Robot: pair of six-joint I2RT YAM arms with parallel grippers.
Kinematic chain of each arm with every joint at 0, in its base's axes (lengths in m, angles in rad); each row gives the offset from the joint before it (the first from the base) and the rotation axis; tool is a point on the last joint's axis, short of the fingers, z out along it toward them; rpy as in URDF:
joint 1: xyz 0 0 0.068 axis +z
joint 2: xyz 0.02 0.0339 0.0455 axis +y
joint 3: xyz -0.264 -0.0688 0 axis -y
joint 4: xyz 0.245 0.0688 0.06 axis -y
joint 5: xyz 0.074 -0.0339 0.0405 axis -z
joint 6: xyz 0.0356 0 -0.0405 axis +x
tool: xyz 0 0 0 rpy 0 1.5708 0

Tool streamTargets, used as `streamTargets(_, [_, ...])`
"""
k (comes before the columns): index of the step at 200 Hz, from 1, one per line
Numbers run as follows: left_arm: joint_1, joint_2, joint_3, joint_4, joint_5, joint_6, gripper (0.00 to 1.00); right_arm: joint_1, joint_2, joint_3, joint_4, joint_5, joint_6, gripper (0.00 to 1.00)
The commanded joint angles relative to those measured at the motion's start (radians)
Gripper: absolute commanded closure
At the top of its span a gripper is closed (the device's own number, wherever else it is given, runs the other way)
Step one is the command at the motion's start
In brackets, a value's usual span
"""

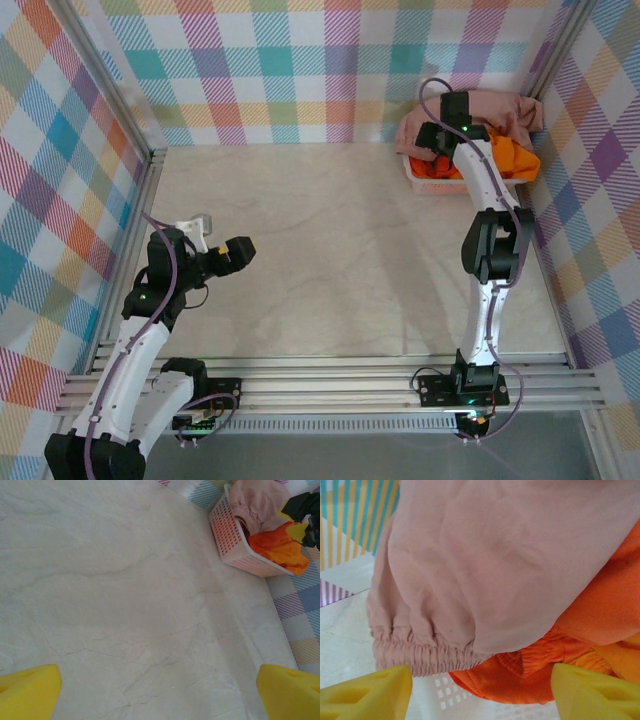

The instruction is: Fold and stack the shorts

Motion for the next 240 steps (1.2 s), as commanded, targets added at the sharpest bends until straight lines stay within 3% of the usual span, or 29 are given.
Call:
streamTargets(1, [-0.004,-0.006,0.037,-0.029,0.012,-0.004,0.00,0.000,0.040,0.058,-0.031,0.024,0.038,0.31])
streamTargets(58, [-0.005,-0.003,0.046,-0.049,0.000,-0.003,0.00,-0.002,0.154,0.187,-0.046,0.027,0.048,0.41])
streamTargets(90, [-0.004,-0.002,0.050,-0.063,-0.009,-0.003,0.00,-0.003,0.207,0.243,-0.049,0.031,0.048,0.52])
streamTargets(135, [-0.005,-0.001,0.052,-0.070,-0.017,-0.003,0.00,-0.003,0.206,0.256,-0.046,0.006,0.054,0.91])
streamTargets(154, [-0.004,-0.004,0.051,-0.067,-0.014,-0.008,0.00,-0.003,0.174,0.238,-0.033,-0.020,0.055,1.00])
streamTargets(240, [-0.005,-0.029,0.051,-0.060,-0.010,-0.023,0.00,0.011,-0.169,-0.009,0.237,-0.129,0.077,1.00])
